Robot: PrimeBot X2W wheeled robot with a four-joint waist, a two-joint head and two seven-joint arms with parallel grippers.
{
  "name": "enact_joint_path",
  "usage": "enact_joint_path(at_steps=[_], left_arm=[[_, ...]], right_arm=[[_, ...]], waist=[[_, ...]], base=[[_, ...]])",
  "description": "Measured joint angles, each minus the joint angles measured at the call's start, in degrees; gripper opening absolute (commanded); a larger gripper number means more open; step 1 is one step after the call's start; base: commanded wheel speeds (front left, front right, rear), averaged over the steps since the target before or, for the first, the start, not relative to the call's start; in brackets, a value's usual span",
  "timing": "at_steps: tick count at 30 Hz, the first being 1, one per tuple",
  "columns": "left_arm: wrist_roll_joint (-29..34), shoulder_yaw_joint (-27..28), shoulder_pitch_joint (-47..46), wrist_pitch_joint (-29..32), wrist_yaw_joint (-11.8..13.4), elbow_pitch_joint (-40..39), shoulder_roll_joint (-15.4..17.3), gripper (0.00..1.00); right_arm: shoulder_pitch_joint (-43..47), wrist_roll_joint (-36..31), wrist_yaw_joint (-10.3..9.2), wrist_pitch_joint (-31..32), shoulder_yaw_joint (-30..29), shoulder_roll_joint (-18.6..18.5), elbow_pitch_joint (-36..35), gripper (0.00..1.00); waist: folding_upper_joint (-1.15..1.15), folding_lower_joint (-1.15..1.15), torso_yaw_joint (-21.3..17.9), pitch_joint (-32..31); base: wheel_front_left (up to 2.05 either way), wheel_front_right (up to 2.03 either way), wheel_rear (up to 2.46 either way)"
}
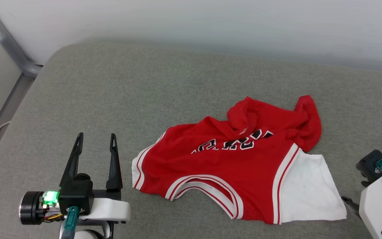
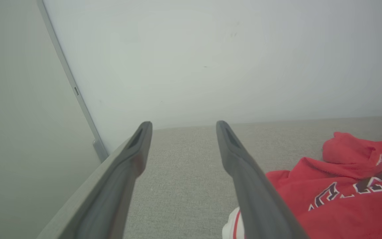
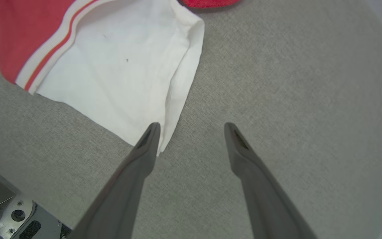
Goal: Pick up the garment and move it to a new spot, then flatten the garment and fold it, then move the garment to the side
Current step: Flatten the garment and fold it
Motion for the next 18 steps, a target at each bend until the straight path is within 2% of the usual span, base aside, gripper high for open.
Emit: enact_joint_path(at_steps=[8,16,17,18], left_arm=[[5.68,6.37,1.48,0.00,-5.70,2.21,-6.65,1.00],[9.71,10.66,2.37,0.00,-10.24,3.99,-10.60,1.00],[10.11,11.20,2.41,0.00,-10.63,4.15,-11.00,1.00],[10.47,11.59,2.48,0.00,-10.94,4.28,-11.45,1.00]], right_arm=[[-1.44,1.85,0.00,-1.70,6.14,1.51,8.05,1.00],[-3.03,4.03,-0.49,-7.47,11.39,3.23,13.39,1.00],[-3.39,4.20,-0.49,-8.55,11.85,3.30,13.74,0.55],[-3.77,4.36,-0.48,-9.66,12.21,3.48,14.13,0.00]], waist=[[0.00,0.00,2.28,2.89],[0.00,-0.01,2.58,3.62],[0.00,0.00,2.45,3.55],[0.00,0.00,2.28,3.45]], base=[[0.00,0.00,0.00],[0.00,0.00,0.00],[0.00,0.00,0.00],[0.00,0.00,0.00]])
